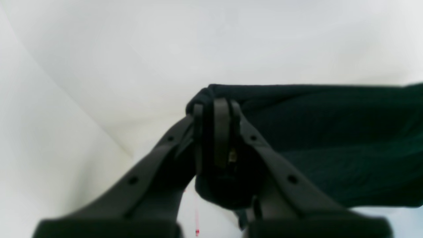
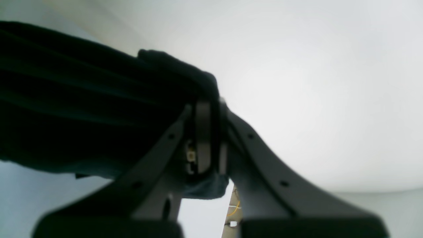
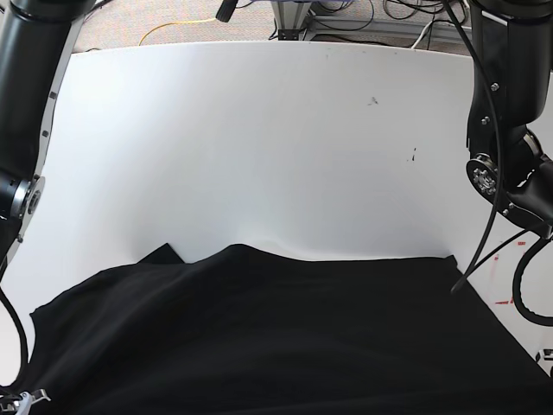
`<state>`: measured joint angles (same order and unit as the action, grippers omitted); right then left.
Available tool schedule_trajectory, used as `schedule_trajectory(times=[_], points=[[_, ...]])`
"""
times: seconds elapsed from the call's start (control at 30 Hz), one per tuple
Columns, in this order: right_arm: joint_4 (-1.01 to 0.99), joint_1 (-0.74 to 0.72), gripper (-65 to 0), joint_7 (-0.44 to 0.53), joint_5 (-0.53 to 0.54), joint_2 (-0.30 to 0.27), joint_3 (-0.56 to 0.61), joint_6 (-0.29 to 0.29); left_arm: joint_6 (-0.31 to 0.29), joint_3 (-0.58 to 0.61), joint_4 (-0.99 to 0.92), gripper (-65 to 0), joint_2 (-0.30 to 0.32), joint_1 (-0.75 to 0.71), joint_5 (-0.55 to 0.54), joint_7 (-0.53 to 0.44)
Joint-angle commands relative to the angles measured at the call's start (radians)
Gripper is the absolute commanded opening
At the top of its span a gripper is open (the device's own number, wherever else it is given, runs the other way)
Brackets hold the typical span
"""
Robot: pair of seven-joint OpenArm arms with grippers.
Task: Fold the T-shirt properly
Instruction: 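Lift the shirt with both grippers and swing it toward the robot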
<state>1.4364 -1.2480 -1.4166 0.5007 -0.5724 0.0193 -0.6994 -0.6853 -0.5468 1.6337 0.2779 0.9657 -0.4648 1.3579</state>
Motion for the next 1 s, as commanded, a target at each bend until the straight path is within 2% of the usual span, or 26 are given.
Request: schedule_trajectory(times=[0.0,0.13,0.33,0.47,0.73,0.87,0.97], points=[[0.047,0.001,-65.0,0.02,-0.01,-0.014,-0.022,0.001,-0.003,0.006,0.013,-63.7,0.01,0.011,-0.013,-0.031],[0.105,0.095,-65.0,0.02,-0.012,-0.014,-0.061,0.001,-0.004,0.006,0.015,-63.6,0.01,-0.046,-0.027,-0.031],[0.191,0.255,-65.0,0.02,-0.012,-0.03,-0.15,0.001,0.002,0.004,0.079,-63.6,0.016,-0.162,-0.124,-0.03],[0.232,0.35,-65.0,0.02,-0.012,-0.033,-0.189,0.001,0.002,0.001,0.13,-63.6,0.016,-0.247,-0.131,0.005],[0.344,0.583,-65.0,0.02,-0.012,-0.028,-0.302,0.001,-0.003,0.0,0.236,-63.7,0.011,-0.434,-0.134,0.01],[0.39,0.69,-65.0,0.02,-0.01,-0.004,-0.347,0.001,-0.004,-0.003,0.254,-63.7,0.013,-0.532,-0.137,0.01],[0.43,0.781,-65.0,0.02,-0.01,0.009,-0.401,0.001,-0.004,-0.043,0.268,-63.7,0.014,-0.614,-0.187,0.01]])
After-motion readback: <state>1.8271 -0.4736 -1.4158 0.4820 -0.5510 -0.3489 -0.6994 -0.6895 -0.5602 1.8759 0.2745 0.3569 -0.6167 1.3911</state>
